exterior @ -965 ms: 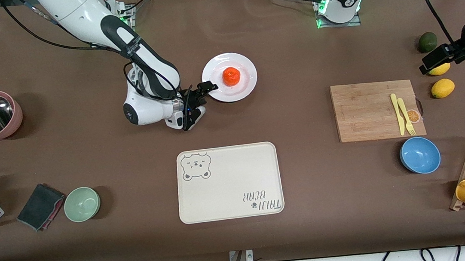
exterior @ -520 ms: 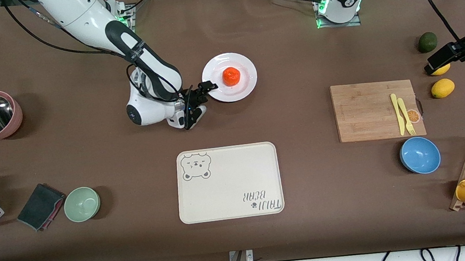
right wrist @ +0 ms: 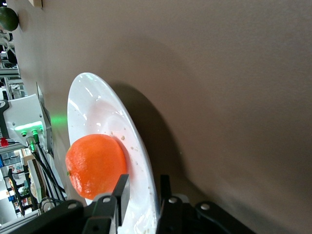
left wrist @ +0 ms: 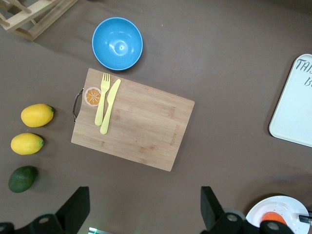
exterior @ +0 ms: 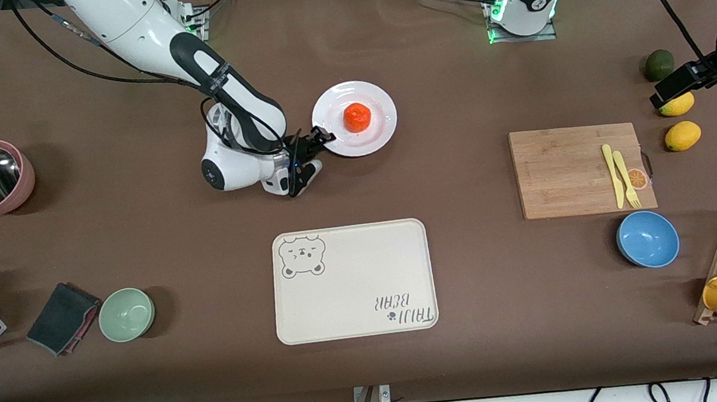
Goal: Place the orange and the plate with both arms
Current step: 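Grip the white plate rim with the right gripper, then slide the plate with the right gripper onto the bear placemat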
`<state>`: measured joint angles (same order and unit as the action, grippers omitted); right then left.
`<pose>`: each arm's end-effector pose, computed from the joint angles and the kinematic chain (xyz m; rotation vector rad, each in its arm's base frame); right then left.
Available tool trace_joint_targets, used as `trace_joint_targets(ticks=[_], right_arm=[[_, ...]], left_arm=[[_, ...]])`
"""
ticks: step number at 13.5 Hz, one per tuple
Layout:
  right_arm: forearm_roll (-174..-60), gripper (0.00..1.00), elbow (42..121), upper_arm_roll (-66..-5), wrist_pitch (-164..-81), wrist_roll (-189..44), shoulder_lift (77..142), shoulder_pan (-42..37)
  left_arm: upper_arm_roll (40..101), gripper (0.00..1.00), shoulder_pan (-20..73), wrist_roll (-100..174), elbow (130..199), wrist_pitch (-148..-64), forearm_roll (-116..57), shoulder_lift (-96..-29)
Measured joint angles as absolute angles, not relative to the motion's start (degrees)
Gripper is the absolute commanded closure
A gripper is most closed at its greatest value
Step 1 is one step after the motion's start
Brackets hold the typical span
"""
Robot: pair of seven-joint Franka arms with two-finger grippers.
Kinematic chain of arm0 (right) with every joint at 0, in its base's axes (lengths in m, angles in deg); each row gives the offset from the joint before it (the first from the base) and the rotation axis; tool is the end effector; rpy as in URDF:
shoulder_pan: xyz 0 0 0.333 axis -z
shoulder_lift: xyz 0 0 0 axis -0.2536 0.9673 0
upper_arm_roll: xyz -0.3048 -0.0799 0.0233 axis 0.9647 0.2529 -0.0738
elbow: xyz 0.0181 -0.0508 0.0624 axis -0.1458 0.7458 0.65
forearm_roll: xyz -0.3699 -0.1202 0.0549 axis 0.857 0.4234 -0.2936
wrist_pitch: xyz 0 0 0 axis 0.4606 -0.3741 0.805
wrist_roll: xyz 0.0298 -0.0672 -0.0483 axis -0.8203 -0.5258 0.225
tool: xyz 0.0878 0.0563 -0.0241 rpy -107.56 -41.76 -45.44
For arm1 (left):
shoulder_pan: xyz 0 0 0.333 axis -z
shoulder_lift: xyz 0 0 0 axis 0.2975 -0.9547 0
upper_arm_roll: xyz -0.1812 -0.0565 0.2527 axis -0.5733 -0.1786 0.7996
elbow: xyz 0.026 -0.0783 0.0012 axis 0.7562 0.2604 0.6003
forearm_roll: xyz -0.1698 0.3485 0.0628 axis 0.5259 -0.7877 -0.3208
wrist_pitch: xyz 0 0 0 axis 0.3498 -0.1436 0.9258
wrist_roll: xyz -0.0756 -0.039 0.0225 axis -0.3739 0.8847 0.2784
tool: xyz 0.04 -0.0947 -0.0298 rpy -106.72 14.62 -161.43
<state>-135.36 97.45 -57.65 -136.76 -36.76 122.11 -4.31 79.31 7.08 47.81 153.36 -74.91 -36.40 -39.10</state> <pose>0.4475 0.3566 0.1357 -2.2316 -0.5872 0.4077 0.5576 0.0064 0.6132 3.0702 0.4846 -0.1343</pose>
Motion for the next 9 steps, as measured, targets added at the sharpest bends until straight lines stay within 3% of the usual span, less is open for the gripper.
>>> trace_joint_targets(ticks=[4, 9], right_arm=[[-135.37, 0.98, 97.45, -57.68, -136.78, -35.90, 122.11, -5.02], [-135.77, 1.00, 97.12, -57.85, -135.95, -35.05, 121.75, -5.08]], left_arm=[[79.14, 0.00, 7.10, 44.55, 152.73, -74.85, -36.40, -39.09], [79.28, 0.00, 7.08, 38.08, 152.44, -74.62, -36.40, -39.11]])
